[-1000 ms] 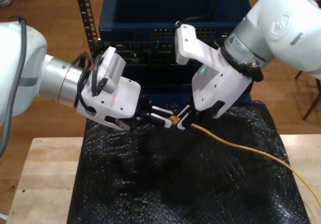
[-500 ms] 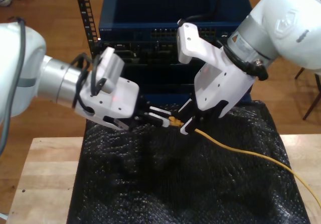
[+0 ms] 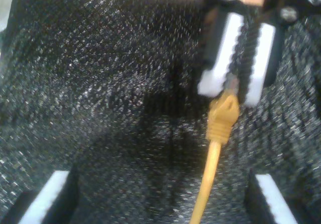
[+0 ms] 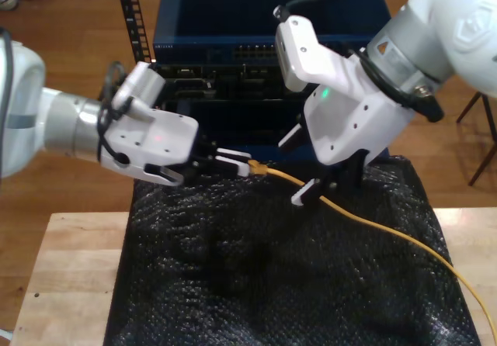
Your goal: Grab the cable and plug it in
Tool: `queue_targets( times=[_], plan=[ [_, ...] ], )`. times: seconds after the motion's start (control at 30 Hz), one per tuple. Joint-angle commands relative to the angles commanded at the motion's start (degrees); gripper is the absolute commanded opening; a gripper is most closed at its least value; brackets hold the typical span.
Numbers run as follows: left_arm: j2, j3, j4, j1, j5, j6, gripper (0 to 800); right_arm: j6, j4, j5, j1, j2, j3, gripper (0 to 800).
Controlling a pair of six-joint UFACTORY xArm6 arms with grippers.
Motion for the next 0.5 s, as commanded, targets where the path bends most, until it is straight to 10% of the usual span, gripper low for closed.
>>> queue_targets(
  times=[0.5],
  plan=[
    [2.02,0.09,-3.78,5.80,13.89,-4.75,2,-1.49,0.44,-4.31,0.62,-10.46,2.90,798]
  ],
)
